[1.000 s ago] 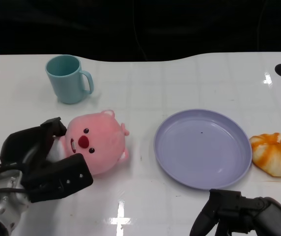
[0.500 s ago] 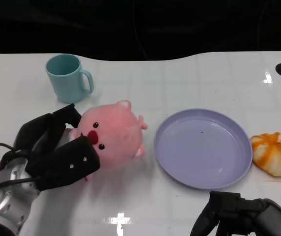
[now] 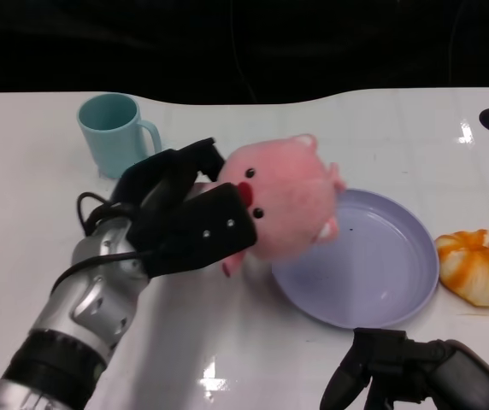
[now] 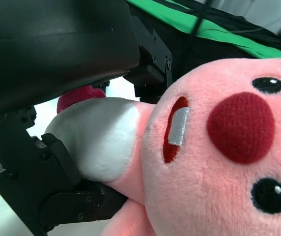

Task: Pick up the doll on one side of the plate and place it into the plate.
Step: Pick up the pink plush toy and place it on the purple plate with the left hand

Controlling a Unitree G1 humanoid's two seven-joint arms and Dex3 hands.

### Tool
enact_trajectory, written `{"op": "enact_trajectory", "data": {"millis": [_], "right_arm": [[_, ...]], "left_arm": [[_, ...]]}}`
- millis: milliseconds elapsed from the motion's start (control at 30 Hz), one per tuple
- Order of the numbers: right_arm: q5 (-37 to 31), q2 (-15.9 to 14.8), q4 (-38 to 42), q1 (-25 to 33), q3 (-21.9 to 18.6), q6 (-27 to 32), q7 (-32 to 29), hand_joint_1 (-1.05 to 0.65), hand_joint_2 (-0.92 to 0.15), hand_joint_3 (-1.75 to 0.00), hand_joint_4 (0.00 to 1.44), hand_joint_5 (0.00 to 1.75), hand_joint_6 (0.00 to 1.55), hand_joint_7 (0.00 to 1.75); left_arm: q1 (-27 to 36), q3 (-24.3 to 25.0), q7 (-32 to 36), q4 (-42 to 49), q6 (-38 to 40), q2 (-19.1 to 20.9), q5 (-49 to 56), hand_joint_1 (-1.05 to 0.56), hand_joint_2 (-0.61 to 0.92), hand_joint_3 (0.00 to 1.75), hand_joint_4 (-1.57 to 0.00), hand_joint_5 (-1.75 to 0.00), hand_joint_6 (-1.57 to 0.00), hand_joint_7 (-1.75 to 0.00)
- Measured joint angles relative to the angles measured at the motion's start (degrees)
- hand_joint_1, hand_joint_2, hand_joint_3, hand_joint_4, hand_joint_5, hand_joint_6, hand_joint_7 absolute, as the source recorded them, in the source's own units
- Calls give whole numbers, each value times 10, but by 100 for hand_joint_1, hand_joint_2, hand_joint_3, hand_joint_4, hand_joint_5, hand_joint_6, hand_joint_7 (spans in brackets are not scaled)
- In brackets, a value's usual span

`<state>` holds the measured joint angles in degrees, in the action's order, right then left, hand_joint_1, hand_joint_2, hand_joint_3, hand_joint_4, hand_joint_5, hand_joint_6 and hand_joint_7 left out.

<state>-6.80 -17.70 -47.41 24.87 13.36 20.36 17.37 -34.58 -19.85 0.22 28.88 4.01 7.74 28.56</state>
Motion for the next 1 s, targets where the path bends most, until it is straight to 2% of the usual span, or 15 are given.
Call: {"op": "enact_trajectory", "data": {"millis": [267, 367, 567, 667, 733, 767, 800, 867, 900, 933, 967, 1000], "right_arm": [[-10, 2, -9, 3, 12, 11, -6, -10, -57, -103, 65, 153, 62, 120], [-10, 3, -11, 4, 14, 15, -6, -10, -57, -103, 65, 154, 63, 120], [-10, 5, -13, 5, 20, 15, -9, -9, -56, -105, 65, 154, 62, 121], [-10, 5, -14, 5, 21, 15, -10, -9, -55, -107, 65, 153, 63, 121], [-10, 6, -15, 5, 21, 15, -11, -9, -55, -107, 65, 153, 63, 122], [-10, 6, -15, 5, 21, 15, -11, -9, -54, -108, 65, 153, 63, 122], [-10, 6, -15, 6, 21, 15, -12, -9, -54, -108, 65, 153, 63, 122], [-10, 6, -16, 7, 21, 15, -13, -9, -54, -108, 66, 153, 63, 122], [-10, 6, -16, 8, 21, 15, -13, -10, -54, -109, 66, 153, 63, 123], [-10, 7, -16, 9, 21, 15, -13, -10, -54, -109, 66, 153, 63, 123], [-10, 7, -16, 9, 21, 15, -13, -10, -54, -109, 66, 153, 63, 123], [-10, 7, -16, 9, 21, 15, -13, -10, -54, -110, 66, 153, 63, 123]], "left_arm": [[-30, -29, -4, 18, 24, -56, 11, -21, 42, 124, -101, -175, -80, -175], [-55, -31, -4, 48, 40, -84, 10, -22, 42, 125, -100, -175, -76, -175], [-94, -39, -1, 103, 52, -125, 12, -23, 42, 118, -99, -175, -75, -175], [-106, -42, 6, 130, 58, -139, 12, -17, 40, 115, -96, -175, -74, -172], [-115, -41, 6, 147, 59, -146, 8, -17, 39, 110, -85, -175, -87, -112], [-119, -41, 5, 152, 59, -147, 5, -17, 44, 99, -81, -174, -90, -91], [-122, -41, 5, 154, 59, -148, 3, -18, 47, 92, -79, -174, -94, -77], [-125, -41, 3, 154, 59, -150, 0, -24, 68, 51, -75, -165, -84, -37], [-125, -42, 0, 154, 59, -150, -1, -25, 75, 37, -74, -164, -83, -26], [-125, -43, -4, 154, 59, -150, -1, -31, 82, 25, -59, -149, -75, -16], [-124, -46, -8, 154, 58, -150, -1, -36, 87, 17, -45, -123, -66, -11], [-124, -48, -12, 154, 56, -150, -1, -39, 89, 12, -39, -107, -62, -9]]}}
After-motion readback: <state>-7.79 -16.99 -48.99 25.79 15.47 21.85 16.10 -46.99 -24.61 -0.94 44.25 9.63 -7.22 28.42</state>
